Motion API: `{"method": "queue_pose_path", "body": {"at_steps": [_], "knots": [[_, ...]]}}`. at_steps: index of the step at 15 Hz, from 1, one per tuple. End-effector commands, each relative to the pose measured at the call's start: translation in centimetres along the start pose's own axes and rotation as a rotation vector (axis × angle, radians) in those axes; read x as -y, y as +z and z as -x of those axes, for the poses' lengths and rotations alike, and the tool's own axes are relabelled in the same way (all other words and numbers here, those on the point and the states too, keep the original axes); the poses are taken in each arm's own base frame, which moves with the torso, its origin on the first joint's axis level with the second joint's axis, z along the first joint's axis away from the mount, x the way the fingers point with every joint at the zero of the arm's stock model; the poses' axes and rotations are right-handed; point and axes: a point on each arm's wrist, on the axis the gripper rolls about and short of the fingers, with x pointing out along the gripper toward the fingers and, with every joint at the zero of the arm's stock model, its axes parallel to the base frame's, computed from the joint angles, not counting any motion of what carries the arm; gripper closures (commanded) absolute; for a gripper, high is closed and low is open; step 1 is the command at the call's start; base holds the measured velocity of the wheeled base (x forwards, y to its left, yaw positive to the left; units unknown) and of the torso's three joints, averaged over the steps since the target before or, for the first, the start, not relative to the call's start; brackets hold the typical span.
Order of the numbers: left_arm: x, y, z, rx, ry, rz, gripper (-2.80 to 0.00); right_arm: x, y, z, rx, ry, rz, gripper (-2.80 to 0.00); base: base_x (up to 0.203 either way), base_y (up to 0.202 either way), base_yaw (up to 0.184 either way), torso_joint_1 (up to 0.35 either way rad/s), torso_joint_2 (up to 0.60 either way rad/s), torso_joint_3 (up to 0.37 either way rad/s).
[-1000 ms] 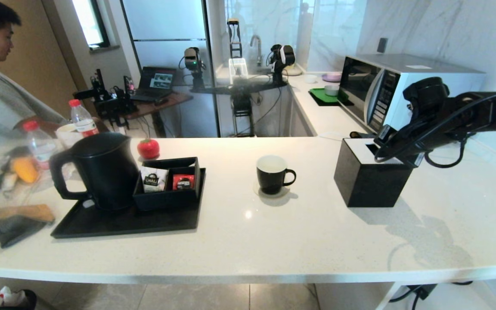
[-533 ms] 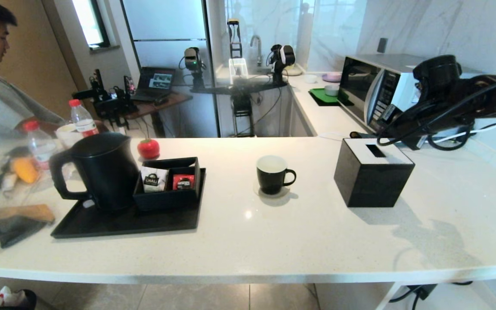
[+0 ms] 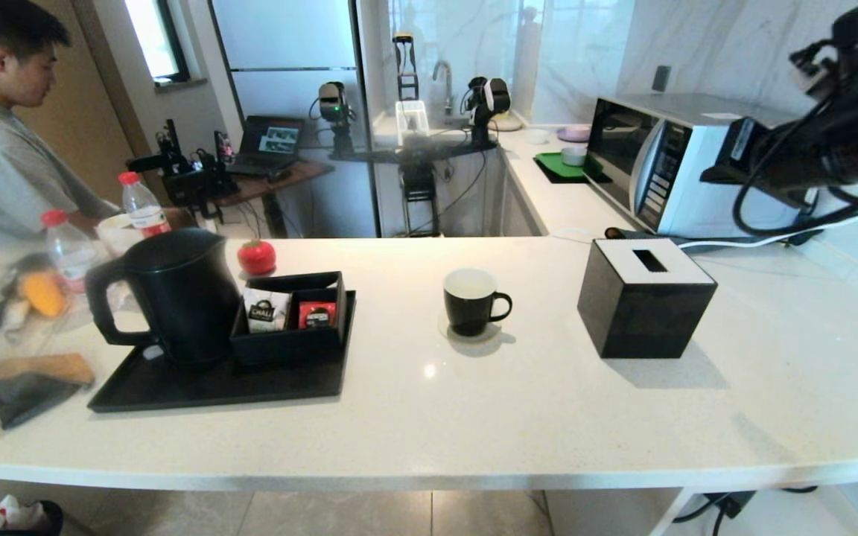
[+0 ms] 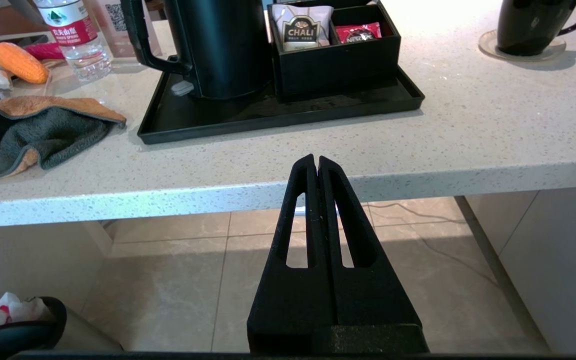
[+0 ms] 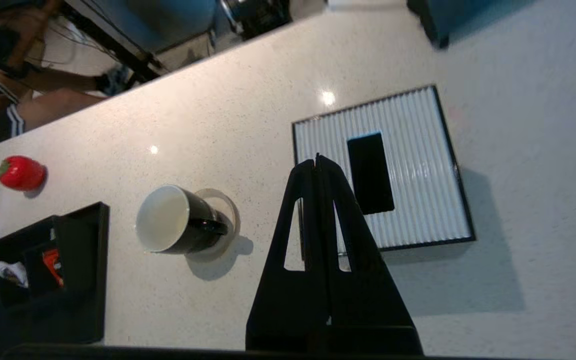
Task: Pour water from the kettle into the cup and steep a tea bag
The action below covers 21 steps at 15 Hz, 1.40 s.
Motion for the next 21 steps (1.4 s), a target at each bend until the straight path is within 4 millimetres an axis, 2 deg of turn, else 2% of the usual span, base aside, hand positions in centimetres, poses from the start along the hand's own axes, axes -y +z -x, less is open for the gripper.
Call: {"method": "queue_pose_path", "body": {"at_steps": [1, 3, 6, 7, 11, 13, 15, 19, 21], "knots": [[0.0, 0.0, 0.0, 0.0, 0.0, -0.001, 0.0, -0.6, 0.4, 8.5, 0.184, 0.076, 0.047, 0.0, 0.0, 0.0, 0.0, 0.0, 0.0, 0.0], [0.0, 0.0, 0.0, 0.0, 0.0, -0.001, 0.0, 0.6, -2.2, 11.3, 0.261, 0.089, 0.125, 0.0, 0.0, 0.0, 0.0, 0.0, 0.0, 0.0], [0.0, 0.0, 0.0, 0.0, 0.0, -0.001, 0.0, 3.3, -8.4, 15.1, 0.317, 0.081, 0.254, 0.0, 0.0, 0.0, 0.0, 0.0, 0.0, 0.0], [0.0, 0.0, 0.0, 0.0, 0.0, -0.001, 0.0, 4.4, -11.2, 16.3, 0.321, 0.079, 0.304, 0.0, 0.0, 0.0, 0.0, 0.0, 0.0, 0.0], [0.0, 0.0, 0.0, 0.0, 0.0, 0.0, 0.0, 8.4, -21.5, 19.2, 0.319, 0.063, 0.49, 0.0, 0.0, 0.0, 0.0, 0.0, 0.0, 0.0], [0.0, 0.0, 0.0, 0.0, 0.0, 0.0, 0.0, 9.5, -24.9, 21.0, 0.389, 0.099, 0.546, 0.0, 0.0, 0.0, 0.0, 0.0, 0.0, 0.0], [0.0, 0.0, 0.0, 0.0, 0.0, -0.001, 0.0, 11.3, -28.9, 21.2, 0.383, 0.066, 0.572, 0.0, 0.0, 0.0, 0.0, 0.0, 0.0, 0.0], [0.0, 0.0, 0.0, 0.0, 0.0, 0.001, 0.0, 12.6, -32.8, 23.2, 0.387, 0.071, 0.507, 0.0, 0.0, 0.0, 0.0, 0.0, 0.0, 0.0], [0.0, 0.0, 0.0, 0.0, 0.0, 0.001, 0.0, 13.2, -33.8, 23.1, 0.367, -0.039, 0.475, 0.0, 0.0, 0.0, 0.0, 0.0, 0.0, 0.0]]}}
